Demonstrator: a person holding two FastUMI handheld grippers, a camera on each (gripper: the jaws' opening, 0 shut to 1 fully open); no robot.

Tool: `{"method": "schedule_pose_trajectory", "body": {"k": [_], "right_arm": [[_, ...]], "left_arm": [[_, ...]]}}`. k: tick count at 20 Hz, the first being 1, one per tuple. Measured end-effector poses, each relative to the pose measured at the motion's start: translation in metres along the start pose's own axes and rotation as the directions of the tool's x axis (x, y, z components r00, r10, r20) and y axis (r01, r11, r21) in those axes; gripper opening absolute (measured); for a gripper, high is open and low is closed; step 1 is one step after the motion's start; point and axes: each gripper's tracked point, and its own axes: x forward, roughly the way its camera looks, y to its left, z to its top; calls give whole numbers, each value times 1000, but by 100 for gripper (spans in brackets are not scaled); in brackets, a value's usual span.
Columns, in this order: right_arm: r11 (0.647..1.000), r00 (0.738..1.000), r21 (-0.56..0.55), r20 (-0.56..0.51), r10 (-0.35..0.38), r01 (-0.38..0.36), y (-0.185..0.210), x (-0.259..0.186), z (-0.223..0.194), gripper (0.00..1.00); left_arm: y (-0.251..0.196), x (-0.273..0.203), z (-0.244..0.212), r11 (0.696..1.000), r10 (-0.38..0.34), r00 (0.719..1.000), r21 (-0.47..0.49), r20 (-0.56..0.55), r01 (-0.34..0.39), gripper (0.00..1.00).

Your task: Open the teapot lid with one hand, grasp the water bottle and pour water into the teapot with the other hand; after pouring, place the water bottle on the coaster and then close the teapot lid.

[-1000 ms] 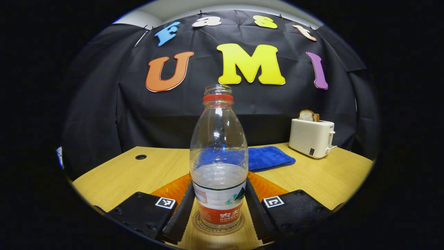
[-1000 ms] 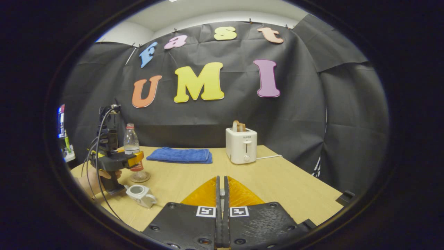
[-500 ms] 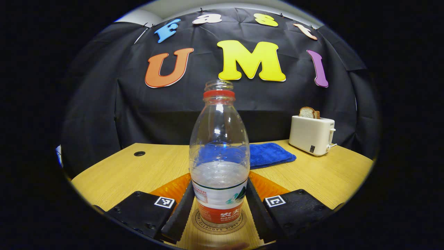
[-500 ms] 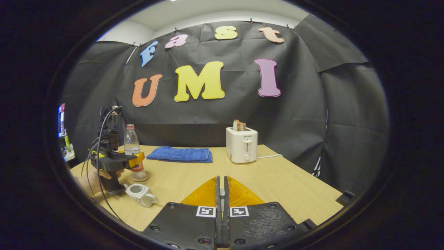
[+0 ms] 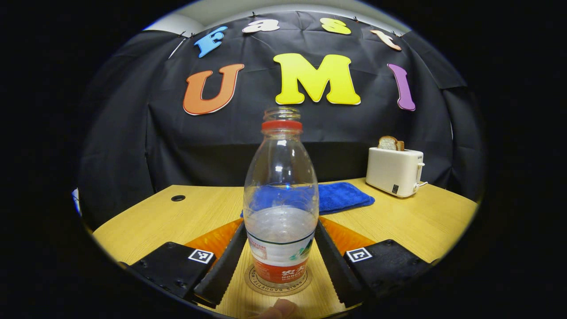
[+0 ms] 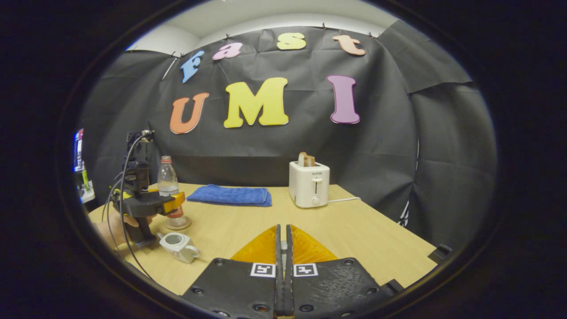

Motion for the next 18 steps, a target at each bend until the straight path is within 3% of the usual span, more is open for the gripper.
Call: {"method": "schedule_pose_trajectory", "body": {"k": [10,18], "right_arm": [[1000,1000,-17,18,3,-2,6,-7,6,0],[998,1000,-54,20,13,-12,27,-19,2,0]], "left_arm": [[-3,-42,14,998,-35,999,46,17,35,93],[8,-119,21,997,18,1000,80,21,-20,93]]}}
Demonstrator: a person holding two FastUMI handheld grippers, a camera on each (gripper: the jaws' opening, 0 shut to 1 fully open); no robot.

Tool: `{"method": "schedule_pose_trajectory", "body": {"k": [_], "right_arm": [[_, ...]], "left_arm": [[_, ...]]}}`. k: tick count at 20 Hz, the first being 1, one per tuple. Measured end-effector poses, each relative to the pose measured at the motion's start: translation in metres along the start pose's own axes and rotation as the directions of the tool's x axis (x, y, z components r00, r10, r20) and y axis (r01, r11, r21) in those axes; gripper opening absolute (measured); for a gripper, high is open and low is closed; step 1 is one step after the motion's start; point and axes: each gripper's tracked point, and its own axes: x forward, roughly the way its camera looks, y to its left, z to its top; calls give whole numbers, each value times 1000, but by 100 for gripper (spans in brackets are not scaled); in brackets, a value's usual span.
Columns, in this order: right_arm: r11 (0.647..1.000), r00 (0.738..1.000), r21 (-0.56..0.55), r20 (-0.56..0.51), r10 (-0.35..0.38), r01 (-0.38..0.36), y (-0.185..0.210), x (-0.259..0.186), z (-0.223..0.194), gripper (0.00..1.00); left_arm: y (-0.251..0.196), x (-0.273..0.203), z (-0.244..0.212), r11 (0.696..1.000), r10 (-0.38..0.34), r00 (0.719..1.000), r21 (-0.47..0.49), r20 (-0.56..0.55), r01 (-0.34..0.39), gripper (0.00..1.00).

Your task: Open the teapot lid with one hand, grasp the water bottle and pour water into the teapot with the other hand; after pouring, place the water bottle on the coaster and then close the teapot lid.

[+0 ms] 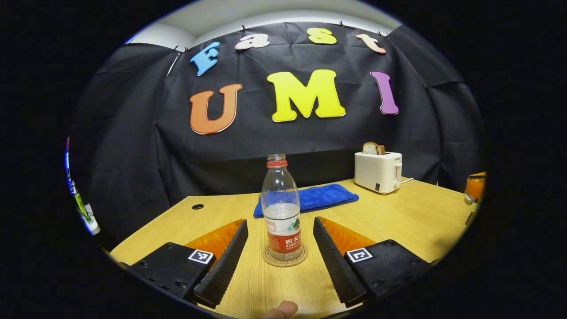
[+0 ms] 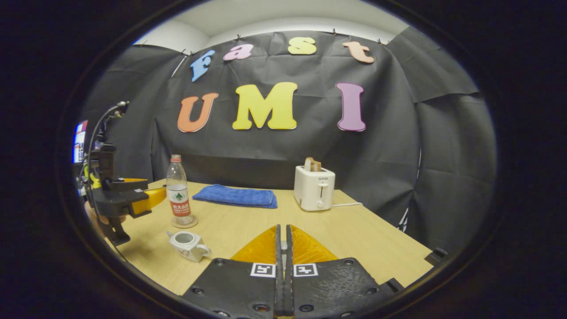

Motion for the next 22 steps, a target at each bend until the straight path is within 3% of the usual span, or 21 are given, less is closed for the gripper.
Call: {"method": "schedule_pose_trajectory", "body": {"k": [3,6,9,13,16,22], "right_arm": [[1000,1000,-21,-12,20,-21,10,-3,-9,0],[998,997,-9,-47,61,-62,21,-2,-14,0],[995,994,8,-52,97,-97,34,4,-8,0],[987,988,70,-44,151,-147,57,17,5,0],[981,982,69,-47,184,-180,73,29,17,0],[966,966,107,-88,244,-235,112,56,15,0]], "left_arm": [[8,-36,-13,1000,7,999,-20,-42,-7,93],[32,-67,-11,997,73,997,-22,-28,-74,92],[42,-93,-10,995,81,995,-47,-59,-84,93],[67,-120,1,987,147,988,-60,-54,-150,93],[63,-134,8,990,111,993,-82,-50,-115,92],[72,-155,26,992,104,994,-64,-18,-105,92]]}}
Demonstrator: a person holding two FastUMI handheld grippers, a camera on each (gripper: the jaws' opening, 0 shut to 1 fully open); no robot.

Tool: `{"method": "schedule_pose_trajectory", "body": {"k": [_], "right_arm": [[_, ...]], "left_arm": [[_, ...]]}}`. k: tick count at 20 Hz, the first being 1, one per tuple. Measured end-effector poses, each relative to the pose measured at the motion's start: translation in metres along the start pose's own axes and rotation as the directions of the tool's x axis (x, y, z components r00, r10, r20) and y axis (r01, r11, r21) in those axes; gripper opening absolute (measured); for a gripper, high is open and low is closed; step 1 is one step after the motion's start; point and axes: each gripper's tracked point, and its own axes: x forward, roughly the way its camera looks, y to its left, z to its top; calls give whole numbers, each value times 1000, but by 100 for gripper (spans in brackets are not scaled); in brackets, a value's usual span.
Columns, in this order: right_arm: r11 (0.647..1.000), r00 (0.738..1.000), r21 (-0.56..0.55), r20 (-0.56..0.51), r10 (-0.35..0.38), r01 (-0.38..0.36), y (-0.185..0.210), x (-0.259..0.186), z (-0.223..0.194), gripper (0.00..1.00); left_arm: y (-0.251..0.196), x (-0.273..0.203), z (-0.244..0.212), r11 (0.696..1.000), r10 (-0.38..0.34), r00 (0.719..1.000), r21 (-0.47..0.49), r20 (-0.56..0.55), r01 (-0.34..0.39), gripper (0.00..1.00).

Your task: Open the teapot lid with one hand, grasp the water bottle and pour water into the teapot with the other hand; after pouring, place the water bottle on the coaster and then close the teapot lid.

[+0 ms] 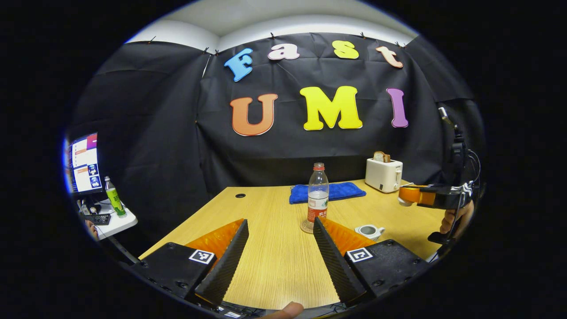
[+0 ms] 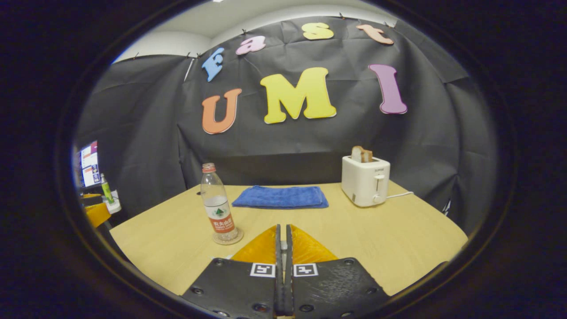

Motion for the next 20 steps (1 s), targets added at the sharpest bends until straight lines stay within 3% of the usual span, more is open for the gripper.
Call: {"method": "schedule_pose_trajectory", "body": {"k": [6,9,20], "right_arm": [[999,997,-11,-55,51,-52,36,23,-27,0],[996,993,-14,-83,83,-84,54,31,-40,0],[996,989,-17,-121,85,-88,69,43,-62,2]], "left_arm": [[3,-12,7,998,-58,998,-31,2,58,92],[12,-14,7,999,-47,999,-1,1,47,93],[-1,-17,5,997,-77,997,30,-6,77,92]]}}
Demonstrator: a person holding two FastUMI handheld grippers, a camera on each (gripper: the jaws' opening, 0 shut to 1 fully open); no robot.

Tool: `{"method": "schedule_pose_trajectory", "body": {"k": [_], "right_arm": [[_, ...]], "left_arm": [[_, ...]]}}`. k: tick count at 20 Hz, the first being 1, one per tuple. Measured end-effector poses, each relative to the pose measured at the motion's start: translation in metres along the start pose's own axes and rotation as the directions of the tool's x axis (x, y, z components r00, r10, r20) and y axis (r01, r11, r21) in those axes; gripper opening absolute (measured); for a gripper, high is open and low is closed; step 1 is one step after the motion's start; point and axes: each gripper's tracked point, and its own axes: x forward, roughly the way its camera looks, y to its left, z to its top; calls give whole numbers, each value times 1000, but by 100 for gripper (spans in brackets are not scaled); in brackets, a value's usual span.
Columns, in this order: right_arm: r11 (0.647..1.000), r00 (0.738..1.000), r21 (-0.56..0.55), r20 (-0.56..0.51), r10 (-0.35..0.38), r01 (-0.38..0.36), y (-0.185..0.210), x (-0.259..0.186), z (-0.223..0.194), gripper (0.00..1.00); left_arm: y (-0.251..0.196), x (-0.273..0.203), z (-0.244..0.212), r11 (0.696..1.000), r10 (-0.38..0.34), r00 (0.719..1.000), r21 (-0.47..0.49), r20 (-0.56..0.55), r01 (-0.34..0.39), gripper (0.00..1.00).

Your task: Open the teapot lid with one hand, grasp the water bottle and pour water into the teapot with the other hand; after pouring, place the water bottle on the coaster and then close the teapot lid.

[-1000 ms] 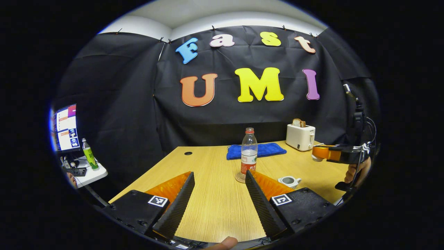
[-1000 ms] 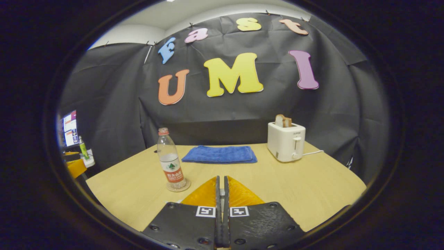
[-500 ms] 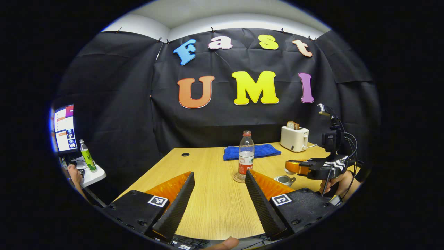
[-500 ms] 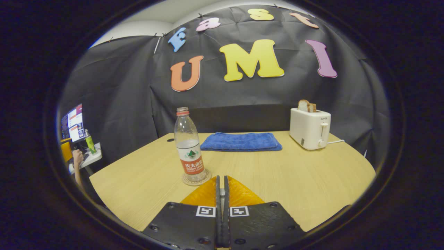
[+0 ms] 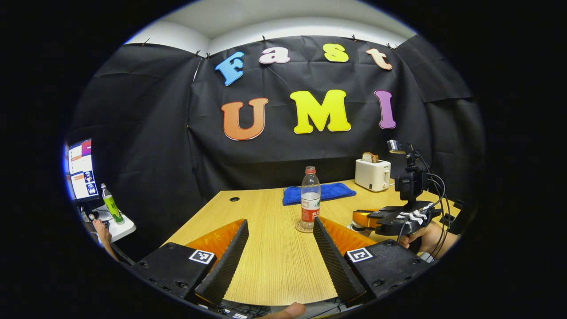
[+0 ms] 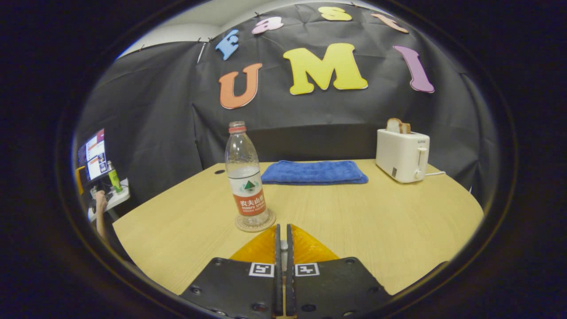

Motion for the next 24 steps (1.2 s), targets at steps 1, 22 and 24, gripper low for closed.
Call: {"method": "schedule_pose_trajectory", "body": {"k": [1,22,24], "right_arm": [[1000,1000,-11,3,-1,1,1,-1,1,3],[996,999,-88,40,-28,32,5,-24,16,39],[993,998,-113,50,-29,35,8,-30,22,53]], "left_arm": [[-2,1,-1,1000,-4,1000,7,-6,4,92],[6,4,-6,1000,19,999,-21,-28,-19,93],[8,4,-5,999,22,999,-32,-25,-23,93]]}}
